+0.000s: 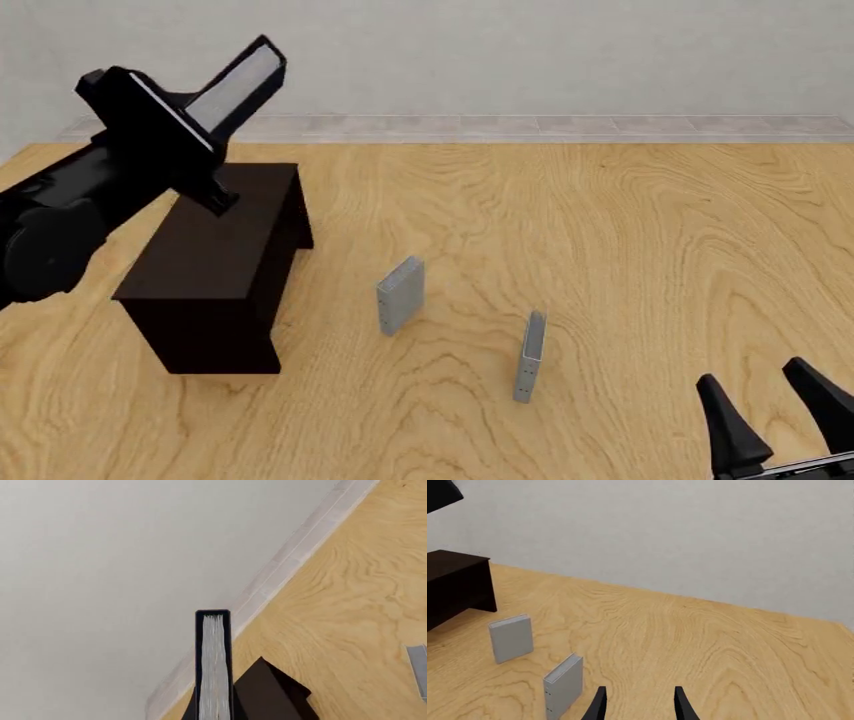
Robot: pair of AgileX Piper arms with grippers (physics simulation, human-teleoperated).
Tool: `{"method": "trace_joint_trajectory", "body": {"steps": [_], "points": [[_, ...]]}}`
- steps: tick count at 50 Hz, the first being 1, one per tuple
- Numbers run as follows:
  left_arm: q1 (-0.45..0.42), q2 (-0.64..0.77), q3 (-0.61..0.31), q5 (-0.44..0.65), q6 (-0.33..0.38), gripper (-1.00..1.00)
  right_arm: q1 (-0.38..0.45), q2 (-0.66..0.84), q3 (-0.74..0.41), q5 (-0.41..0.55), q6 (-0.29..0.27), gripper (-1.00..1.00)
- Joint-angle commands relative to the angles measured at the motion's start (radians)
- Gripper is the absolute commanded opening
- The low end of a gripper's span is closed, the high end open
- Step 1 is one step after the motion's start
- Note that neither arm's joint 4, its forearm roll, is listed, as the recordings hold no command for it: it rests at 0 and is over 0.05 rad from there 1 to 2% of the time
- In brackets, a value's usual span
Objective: Pick up the book in the middle and place it on the cabinet shelf.
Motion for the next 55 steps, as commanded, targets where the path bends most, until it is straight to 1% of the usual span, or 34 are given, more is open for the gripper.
{"method": "trace_joint_trajectory", "body": {"steps": [1,2,3,5,7,8,11,14,15,18,20,25,26,27,30,33,39,50,55], "points": [[0.134,0.037,-0.002,-0.030,0.054,-1.00,-0.004,0.003,0.000,-0.001,0.000,1.00],[0.151,0.039,0.018,-0.057,0.092,-1.00,-0.005,0.004,0.000,-0.002,-0.001,1.00],[0.151,0.033,0.024,-0.061,0.095,-1.00,-0.005,0.003,0.000,-0.002,-0.001,1.00],[0.158,0.021,-0.004,-0.014,0.032,-1.00,-0.005,0.003,0.000,-0.001,0.000,1.00],[0.158,0.016,0.012,-0.021,0.045,-1.00,-0.005,0.004,0.000,-0.002,-0.001,1.00],[0.166,0.024,0.041,-0.049,0.063,-1.00,-0.006,0.004,0.000,-0.002,0.000,1.00],[0.173,0.021,0.052,-0.048,0.058,-1.00,-0.006,0.003,0.000,-0.002,0.001,1.00],[0.181,0.037,0.079,-0.078,0.062,-1.00,-0.005,0.002,0.000,-0.001,0.000,1.00],[0.197,0.037,0.073,-0.076,0.053,-1.00,-0.005,0.002,0.000,-0.001,-0.001,1.00],[0.193,0.044,0.095,-0.111,0.046,-1.00,-0.006,0.000,0.000,0.000,0.001,1.00],[0.194,0.047,0.099,-0.111,0.040,-1.00,-0.006,0.001,0.000,0.000,0.001,1.00],[0.195,0.060,0.150,-0.159,0.047,-1.00,-0.007,0.000,0.000,0.000,0.001,1.00],[0.192,0.067,0.175,-0.179,0.071,-1.00,-0.007,0.000,0.000,0.000,0.002,1.00],[0.192,0.068,0.192,-0.198,0.078,-1.00,-0.007,0.000,0.000,0.000,0.002,1.00],[0.191,0.068,0.203,-0.204,0.061,-1.00,-0.008,0.000,0.000,0.000,0.002,1.00],[0.188,0.075,0.226,-0.229,0.063,-1.00,-0.007,-0.001,0.000,0.001,0.003,1.00],[0.187,0.080,0.238,-0.236,0.059,-1.00,-0.006,-0.003,0.000,0.002,0.003,1.00],[0.191,0.145,0.283,-0.303,0.056,-1.00,-0.005,-0.010,0.000,0.006,0.008,1.00],[0.188,0.153,0.294,-0.305,0.053,-1.00,-0.006,-0.015,0.000,0.008,0.009,1.00]]}}
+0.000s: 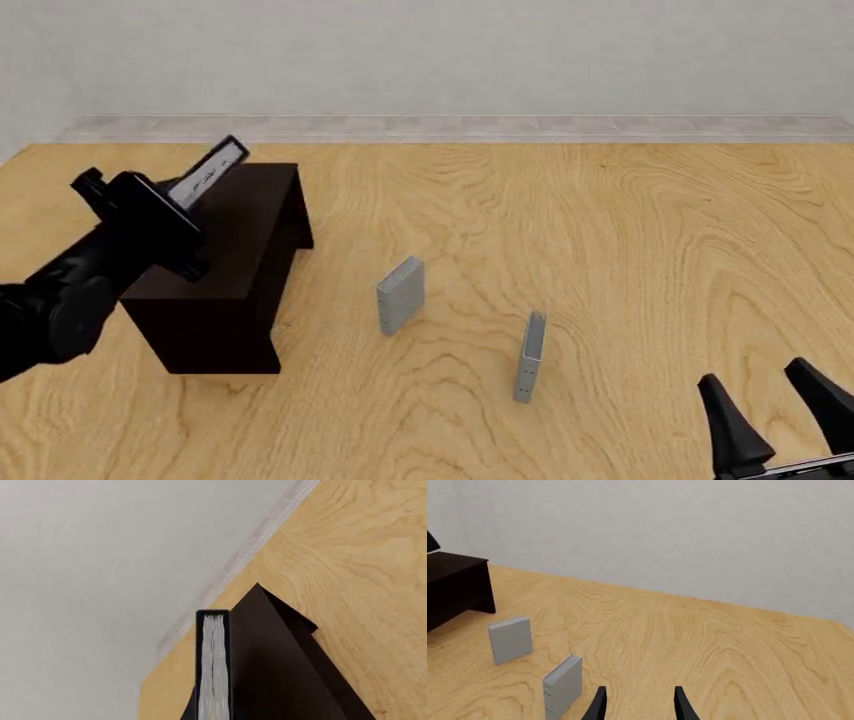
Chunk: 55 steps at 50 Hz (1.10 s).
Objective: Pick up the book in the middle and place it on the cabinet shelf.
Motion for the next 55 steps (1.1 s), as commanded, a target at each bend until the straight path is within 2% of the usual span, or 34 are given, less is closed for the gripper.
{"method": "trace_joint_trajectory", "body": {"steps": [1,32,33,49,55], "points": [[-0.004,0.033,0.036,-0.038,0.015,-1.00,0.001,-0.007,0.000,0.004,0.004,1.00],[-0.039,0.025,0.072,-0.004,-0.032,-1.00,-0.001,-0.006,0.000,0.003,0.004,1.00],[-0.041,0.023,0.077,-0.006,-0.031,1.00,-0.003,-0.007,0.000,0.004,0.006,1.00],[-0.051,-0.006,0.076,0.017,-0.038,1.00,-0.001,-0.012,0.000,0.007,0.001,1.00],[-0.054,-0.019,0.066,0.039,-0.062,1.00,-0.002,-0.012,0.000,0.007,-0.003,1.00]]}}
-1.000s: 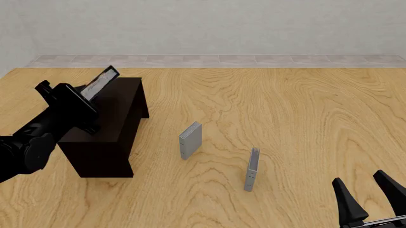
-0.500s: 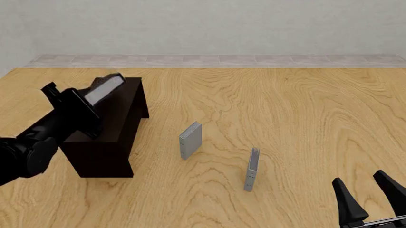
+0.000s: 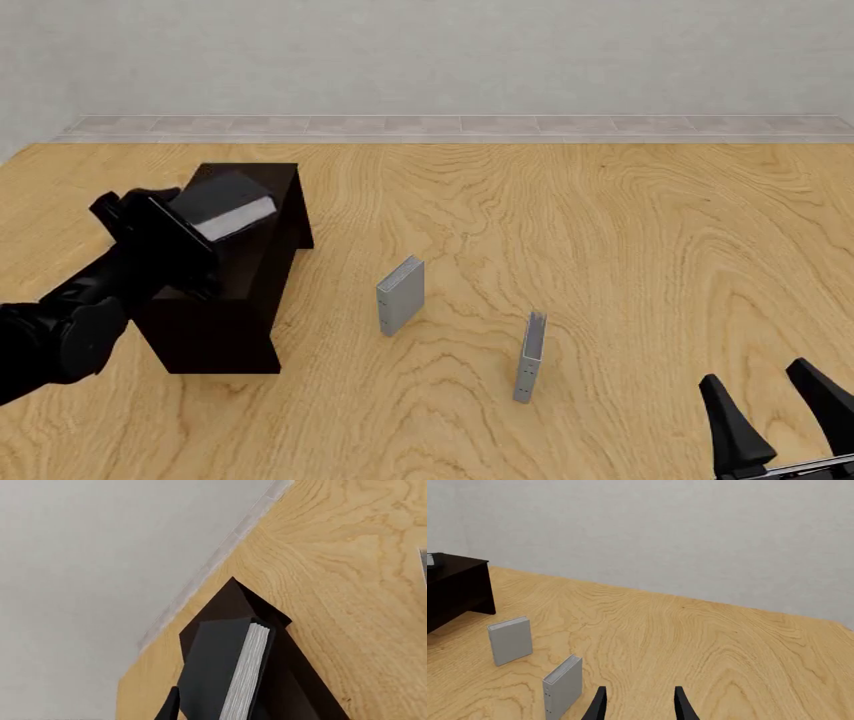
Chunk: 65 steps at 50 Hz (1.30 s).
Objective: Pick up the book in the middle and place it on the cabinet shelf.
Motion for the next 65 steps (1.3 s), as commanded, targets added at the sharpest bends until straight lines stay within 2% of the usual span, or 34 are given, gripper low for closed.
{"method": "trace_joint_trajectory", "body": {"steps": [1,20,29,44,50,53,58,65], "points": [[-0.016,-0.025,0.002,0.049,-0.041,1.00,-0.001,-0.002,0.000,0.001,-0.003,1.00],[-0.063,-0.117,-0.043,0.255,-0.140,1.00,-0.002,0.004,0.000,-0.002,-0.004,1.00],[-0.082,-0.159,-0.047,0.330,-0.153,1.00,-0.002,0.002,0.000,-0.001,-0.003,1.00],[-0.088,-0.268,-0.083,0.453,-0.217,1.00,0.000,0.000,0.000,0.000,-0.002,1.00],[-0.114,-0.324,-0.116,0.519,-0.316,1.00,0.002,0.001,0.000,-0.001,-0.002,1.00],[-0.106,-0.377,-0.119,0.525,-0.323,1.00,0.004,0.004,0.000,-0.002,-0.004,1.00],[-0.101,-0.401,-0.128,0.539,-0.456,1.00,0.003,0.004,0.000,-0.002,-0.002,1.00],[-0.113,-0.450,-0.096,0.522,-0.554,1.00,0.004,0.005,0.000,-0.003,0.000,1.00]]}}
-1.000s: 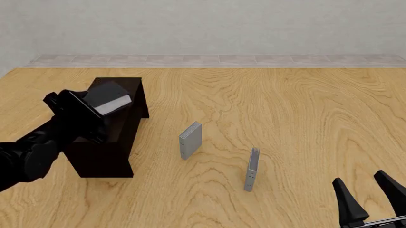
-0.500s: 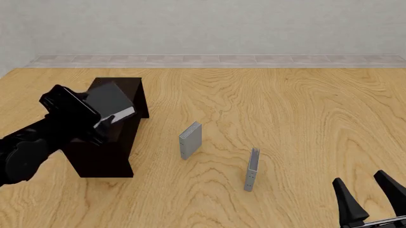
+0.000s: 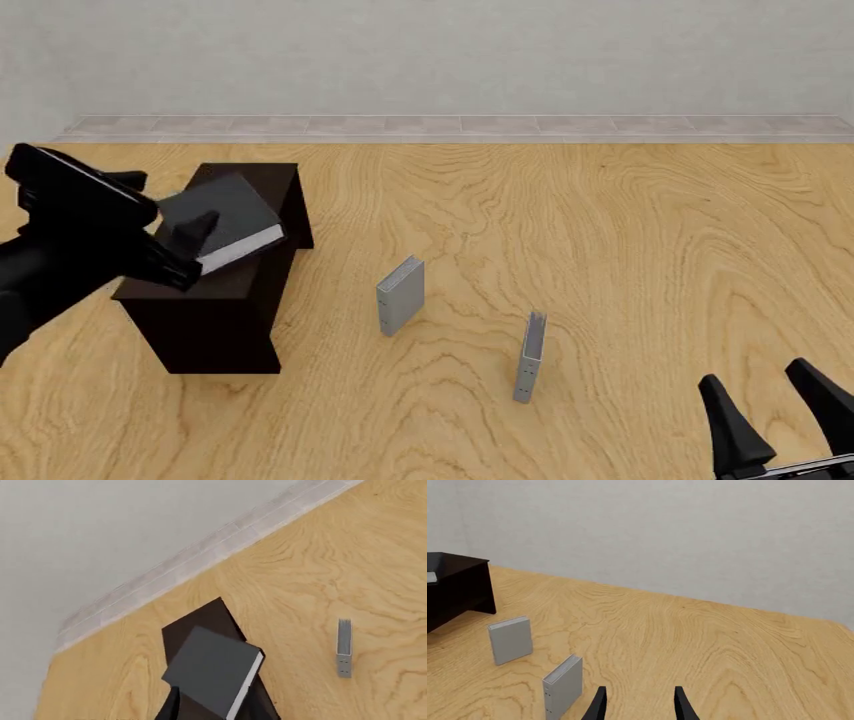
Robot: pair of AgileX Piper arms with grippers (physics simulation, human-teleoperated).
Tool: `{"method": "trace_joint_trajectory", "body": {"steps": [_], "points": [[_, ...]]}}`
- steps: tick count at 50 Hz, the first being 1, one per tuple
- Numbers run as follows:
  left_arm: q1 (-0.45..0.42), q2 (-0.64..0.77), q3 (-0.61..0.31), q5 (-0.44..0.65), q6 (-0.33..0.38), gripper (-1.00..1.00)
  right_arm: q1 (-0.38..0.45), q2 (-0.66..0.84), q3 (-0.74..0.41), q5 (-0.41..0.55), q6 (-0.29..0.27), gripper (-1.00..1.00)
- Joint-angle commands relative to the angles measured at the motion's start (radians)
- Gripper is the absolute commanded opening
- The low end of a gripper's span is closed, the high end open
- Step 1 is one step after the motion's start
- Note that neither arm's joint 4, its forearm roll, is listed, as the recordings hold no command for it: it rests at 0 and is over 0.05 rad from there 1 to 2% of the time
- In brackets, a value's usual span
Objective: Pick up the book in the middle and place it on the cabinet shelf.
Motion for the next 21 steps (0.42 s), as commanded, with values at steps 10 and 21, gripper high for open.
{"method": "trace_joint_trajectory", "body": {"steps": [10,21], "points": [[-0.006,-0.174,0.074,-0.005,-0.286,1.00,0.003,0.001,0.000,-0.001,0.002,1.00],[0.025,-0.293,0.142,-0.015,-0.363,1.00,0.004,0.000,0.000,0.000,0.003,1.00]]}}
